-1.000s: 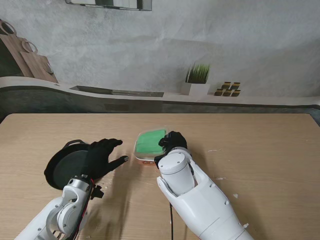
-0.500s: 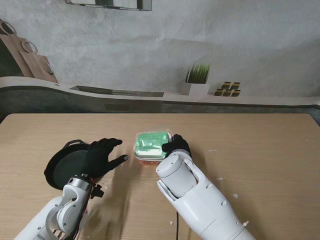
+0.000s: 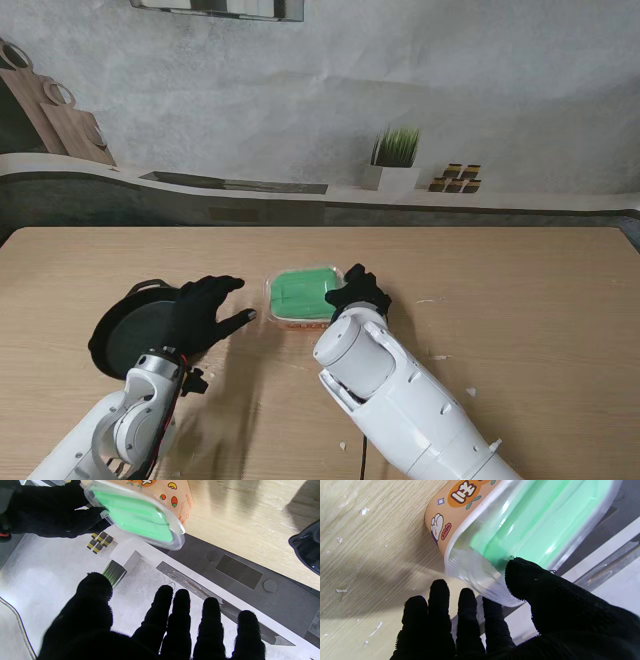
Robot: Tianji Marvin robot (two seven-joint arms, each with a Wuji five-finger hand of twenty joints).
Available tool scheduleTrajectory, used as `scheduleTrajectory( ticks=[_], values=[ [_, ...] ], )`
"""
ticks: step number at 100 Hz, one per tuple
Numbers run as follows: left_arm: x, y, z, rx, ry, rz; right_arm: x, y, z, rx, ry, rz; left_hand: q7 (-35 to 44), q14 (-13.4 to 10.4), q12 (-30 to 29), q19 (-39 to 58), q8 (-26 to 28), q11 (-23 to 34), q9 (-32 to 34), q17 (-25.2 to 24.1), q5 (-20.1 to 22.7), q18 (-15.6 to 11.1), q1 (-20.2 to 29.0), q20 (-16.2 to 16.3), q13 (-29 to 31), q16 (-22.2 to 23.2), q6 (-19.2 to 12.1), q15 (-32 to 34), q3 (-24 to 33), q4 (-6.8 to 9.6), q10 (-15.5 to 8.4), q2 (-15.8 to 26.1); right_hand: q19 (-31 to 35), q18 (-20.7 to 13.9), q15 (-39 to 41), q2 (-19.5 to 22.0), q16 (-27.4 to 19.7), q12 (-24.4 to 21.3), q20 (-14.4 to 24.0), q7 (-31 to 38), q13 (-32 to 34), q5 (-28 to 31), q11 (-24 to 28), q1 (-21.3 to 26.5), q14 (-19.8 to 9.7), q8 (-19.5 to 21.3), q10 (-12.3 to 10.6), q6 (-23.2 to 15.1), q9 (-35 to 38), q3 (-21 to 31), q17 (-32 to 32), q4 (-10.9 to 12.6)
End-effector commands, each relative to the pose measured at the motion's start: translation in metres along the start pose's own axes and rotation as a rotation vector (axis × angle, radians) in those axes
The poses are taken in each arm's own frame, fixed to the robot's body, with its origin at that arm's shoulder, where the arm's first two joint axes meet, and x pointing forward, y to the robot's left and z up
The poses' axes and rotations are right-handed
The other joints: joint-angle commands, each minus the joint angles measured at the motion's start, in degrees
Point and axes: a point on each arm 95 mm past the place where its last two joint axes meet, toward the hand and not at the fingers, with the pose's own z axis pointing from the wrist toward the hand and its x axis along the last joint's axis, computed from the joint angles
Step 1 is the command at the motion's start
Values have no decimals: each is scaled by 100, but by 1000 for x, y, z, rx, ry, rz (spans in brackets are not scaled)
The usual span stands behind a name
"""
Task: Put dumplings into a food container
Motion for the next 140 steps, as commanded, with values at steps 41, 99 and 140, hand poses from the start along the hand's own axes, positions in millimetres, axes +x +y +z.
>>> scheduleTrajectory(
  ticks=[41,99,140],
  values=[
    [-6,-2,10,-46,-38,91,-6,4,1,-54,5,-39,387,138,18,-93,233,-10,449,-80,855,98,356,186,109,8,-191,-11,184,209,183,-104,-2923,-505,-1883,532,-1015,-1235,-694,-1857,-801,-151,-3533,-148,-551,-98,-326,-157,9,-447,-259,255],
    [-5,2,90,-252,-33,321,-34,37,12,22,231,-54,80,35,178,-706,333,59,321,-145,1348,28,436,318,-58,103,0,82,172,180,52,159,-3866,-251,-2299,288,-1214,-756,-768,-481,-759,622,-2157,-609,-514,-74,-156,-1975,-45,-290,-356,211],
    [3,14,107,-333,-3,365,-32,26,22,125,281,-135,397,20,180,-706,400,140,307,-104,1164,48,402,428,-20,109,-76,142,424,176,16,104,-4320,75,-2368,63,-1243,-652,-744,-697,-488,709,-1892,-618,-169,9,-35,-2326,-53,-115,85,206]
  ],
)
